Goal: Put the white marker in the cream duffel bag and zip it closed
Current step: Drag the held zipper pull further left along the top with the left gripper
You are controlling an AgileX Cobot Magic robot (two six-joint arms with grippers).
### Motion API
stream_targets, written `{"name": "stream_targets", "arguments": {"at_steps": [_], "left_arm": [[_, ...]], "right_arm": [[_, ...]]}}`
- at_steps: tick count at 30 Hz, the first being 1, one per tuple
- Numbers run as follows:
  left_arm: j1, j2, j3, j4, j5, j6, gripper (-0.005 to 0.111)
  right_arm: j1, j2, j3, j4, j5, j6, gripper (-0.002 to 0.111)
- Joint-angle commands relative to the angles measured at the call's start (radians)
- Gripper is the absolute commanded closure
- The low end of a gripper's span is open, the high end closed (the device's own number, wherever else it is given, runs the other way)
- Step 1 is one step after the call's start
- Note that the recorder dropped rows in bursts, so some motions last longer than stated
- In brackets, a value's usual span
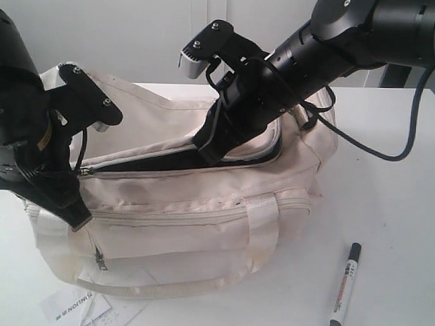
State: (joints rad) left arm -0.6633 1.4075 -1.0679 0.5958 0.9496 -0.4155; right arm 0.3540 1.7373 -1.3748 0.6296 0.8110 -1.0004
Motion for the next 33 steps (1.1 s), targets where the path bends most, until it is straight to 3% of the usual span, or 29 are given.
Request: {"name": "stream_targets", "arguments": {"at_steps": [1, 6, 24, 33], "left_arm": [[0.004, -0.012, 0.007, 0.015, 0.016, 0.045, 0.107], [0.007, -0.033, 0.008, 0.007, 0.007, 0.083, 0.107], [0.19, -0.074, 0.008, -0.168, -0.061, 0.24, 0.107], [0.202, -0.074, 0.008, -0.201, -0.1, 0.298, 0.107]], "right_arm": [[-0.006, -0.014, 0.001, -0.001, 0.011, 0.015, 0.108], [-0.006, -0.014, 0.001, -0.001, 0.011, 0.048, 0.108], [-0.006, -0.014, 0.001, -0.003, 0.013, 0.061, 0.108], [-0.006, -0.014, 0.001, -0.003, 0.013, 0.061, 0.108]]}}
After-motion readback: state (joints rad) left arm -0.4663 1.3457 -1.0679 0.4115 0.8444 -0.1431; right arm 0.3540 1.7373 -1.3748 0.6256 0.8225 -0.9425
